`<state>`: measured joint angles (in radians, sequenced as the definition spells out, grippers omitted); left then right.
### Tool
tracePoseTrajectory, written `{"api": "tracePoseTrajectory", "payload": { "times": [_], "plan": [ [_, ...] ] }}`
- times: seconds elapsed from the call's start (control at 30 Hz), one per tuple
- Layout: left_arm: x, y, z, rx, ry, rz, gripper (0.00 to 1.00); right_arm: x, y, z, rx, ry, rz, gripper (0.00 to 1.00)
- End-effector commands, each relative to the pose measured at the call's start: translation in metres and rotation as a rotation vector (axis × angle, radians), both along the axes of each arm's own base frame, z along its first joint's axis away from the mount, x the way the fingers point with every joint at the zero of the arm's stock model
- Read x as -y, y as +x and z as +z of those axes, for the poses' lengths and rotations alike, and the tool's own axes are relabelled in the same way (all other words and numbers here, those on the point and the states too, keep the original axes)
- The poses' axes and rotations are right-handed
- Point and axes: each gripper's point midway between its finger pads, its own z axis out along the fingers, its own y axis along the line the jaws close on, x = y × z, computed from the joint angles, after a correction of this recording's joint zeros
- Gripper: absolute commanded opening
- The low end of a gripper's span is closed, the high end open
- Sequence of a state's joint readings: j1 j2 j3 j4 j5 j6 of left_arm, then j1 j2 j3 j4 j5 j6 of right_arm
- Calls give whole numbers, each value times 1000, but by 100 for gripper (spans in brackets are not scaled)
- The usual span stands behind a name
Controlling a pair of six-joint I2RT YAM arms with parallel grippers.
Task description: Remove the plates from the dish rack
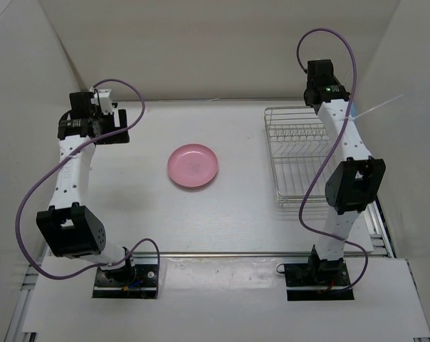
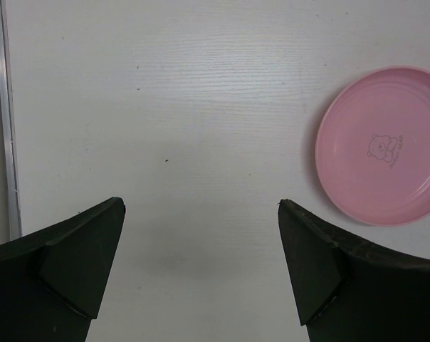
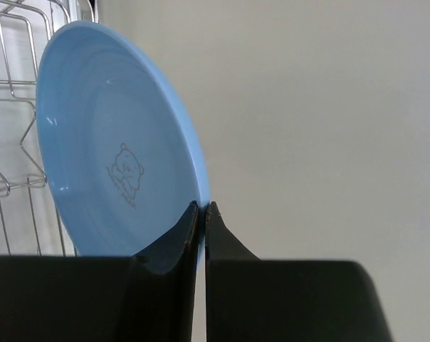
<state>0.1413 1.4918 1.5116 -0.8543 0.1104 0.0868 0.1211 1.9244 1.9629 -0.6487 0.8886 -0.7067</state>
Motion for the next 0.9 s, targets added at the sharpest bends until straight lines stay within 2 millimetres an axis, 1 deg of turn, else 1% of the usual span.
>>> {"api": "tracePoseTrajectory", "payload": {
  "times": [0.0, 0.03, 0.1, 0.13, 0.17, 0.2, 0.23, 0.3, 0.33, 0.37, 0.4, 0.43, 0.47, 0.5, 0.53, 0.57, 0.6, 0.63, 0.67, 0.7, 0.73, 0.77, 0.8, 0.83, 0.87],
  "plan": [
    [4, -7, 17, 54, -13, -10, 100, -15, -3, 69, 188, -6, 34, 0],
    [4, -7, 17, 54, -13, -10, 100, -14, -4, 73, 187, -15, 39, 0],
    [6, -9, 17, 55, -20, -16, 100, -21, -8, 94, 230, -23, 55, 0],
    [6, -9, 17, 55, -20, -16, 100, -21, -8, 94, 223, -30, 59, 0],
    [6, -7, 18, 64, -18, -16, 100, -25, -11, 103, 234, -36, 72, 0],
    [7, -8, 15, 56, -26, -23, 100, -28, -15, 111, 258, -37, 69, 0],
    [7, -9, 15, 56, -26, -23, 100, -27, -15, 111, 250, -45, 73, 0],
    [9, -8, 15, 57, -32, -29, 100, -37, -23, 130, 296, -43, 93, 0],
    [9, -10, 11, 48, -34, -29, 100, -46, -22, 130, 297, -41, 111, 0],
    [11, -10, 11, 48, -48, -31, 100, -48, -28, 142, 315, -48, 116, 0],
    [13, -9, 12, 49, -56, -40, 100, -51, -32, 147, 329, -43, 126, 0],
    [18, -9, 12, 52, -74, -58, 100, -61, -37, 158, 357, -33, 148, 0],
    [21, -9, 13, 53, -88, -73, 100, -66, -41, 160, 356, -31, 162, 0],
    [27, -10, 14, 56, -109, -95, 100, -73, -45, 167, 387, 3, 180, 0],
    [33, -8, 19, 71, -132, -122, 100, -87, -51, 171, 394, 27, 221, 0],
    [49, -9, 28, 93, -193, -192, 100, -96, -54, 167, 371, 51, 263, 0],
    [58, -9, 28, 89, -232, -230, 100, -108, -58, 165, 375, 115, 305, 0],
    [77, -8, 32, 91, -270, -300, 100, -121, -70, 170, 384, 168, 367, 0],
    [99, -8, 43, 115, -314, -399, 100, -130, -75, 162, 358, 204, 408, 0],
    [113, -9, 48, 123, -328, -457, 100, -139, -82, 157, 343, 247, 452, 0],
    [127, -8, 53, 132, -333, -513, 100, -162, -92, 153, 317, 349, 579, 0],
    [155, -5, 63, 149, -328, -607, 100, -171, -102, 146, 280, 401, 634, 0],
    [170, -4, 69, 162, -327, -659, 100, -181, -110, 142, 258, 452, 694, 0],
    [198, -6, 63, 124, -328, -726, 100, -200, -124, 137, 218, 524, 810, 0],
    [212, -2, 85, 176, -318, -768, 100, -207, -131, 133, 196, 542, 844, 0]
  ]
}}
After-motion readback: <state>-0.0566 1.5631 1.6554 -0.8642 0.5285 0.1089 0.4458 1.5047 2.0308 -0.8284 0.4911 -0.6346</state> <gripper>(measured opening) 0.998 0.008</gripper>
